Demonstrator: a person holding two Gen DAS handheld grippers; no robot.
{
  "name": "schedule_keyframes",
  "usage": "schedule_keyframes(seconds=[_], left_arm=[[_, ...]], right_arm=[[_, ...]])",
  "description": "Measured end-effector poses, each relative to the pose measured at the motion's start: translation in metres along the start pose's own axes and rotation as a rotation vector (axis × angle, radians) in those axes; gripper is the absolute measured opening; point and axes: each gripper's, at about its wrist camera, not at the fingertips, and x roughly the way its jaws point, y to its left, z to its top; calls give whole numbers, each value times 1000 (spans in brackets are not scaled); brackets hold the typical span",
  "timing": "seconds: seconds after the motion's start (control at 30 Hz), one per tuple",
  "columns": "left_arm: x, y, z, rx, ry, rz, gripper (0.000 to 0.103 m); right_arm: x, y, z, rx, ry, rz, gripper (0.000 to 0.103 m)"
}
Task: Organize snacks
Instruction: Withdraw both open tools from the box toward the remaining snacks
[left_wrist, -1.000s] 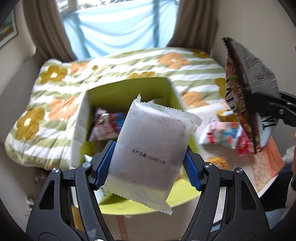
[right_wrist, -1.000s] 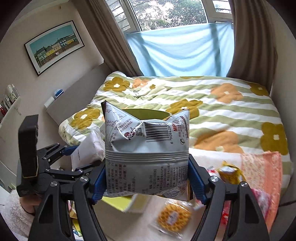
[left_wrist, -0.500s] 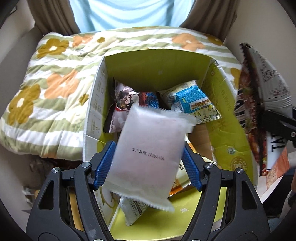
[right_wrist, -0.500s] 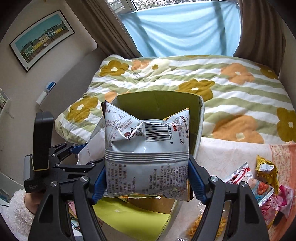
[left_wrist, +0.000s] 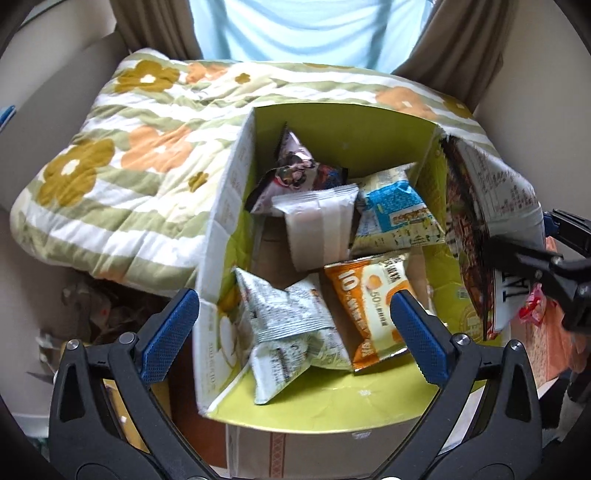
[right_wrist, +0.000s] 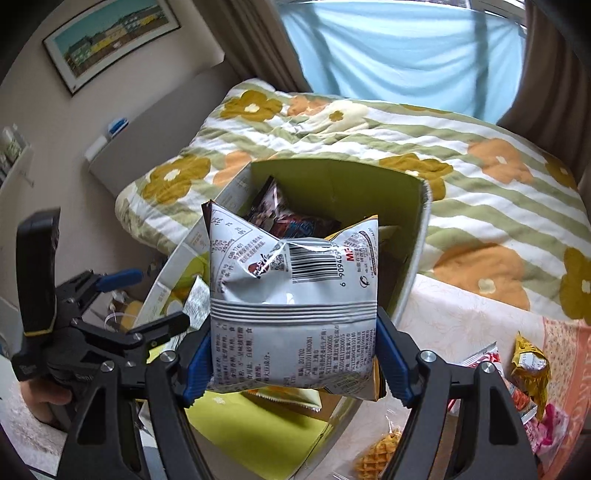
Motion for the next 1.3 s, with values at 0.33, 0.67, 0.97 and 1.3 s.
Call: schedule_keyframes(seconds=[0.33, 0.67, 0.97, 1.3], left_arm=[[-31, 24, -13, -52, -58, 45, 103], [-47, 22, -28, -49, -94, 2, 103], [-61, -7, -24, 60, -142, -106, 103], [-78, -70, -20, 157, -189, -187, 103]], right_arm=[[-1, 18, -25, -85, -29, -19, 103], [-26, 24, -47, -5, -57, -66, 103], [-67, 19, -78, 119, -141, -145, 103], [-130, -28, -123, 262, -199, -289, 103]])
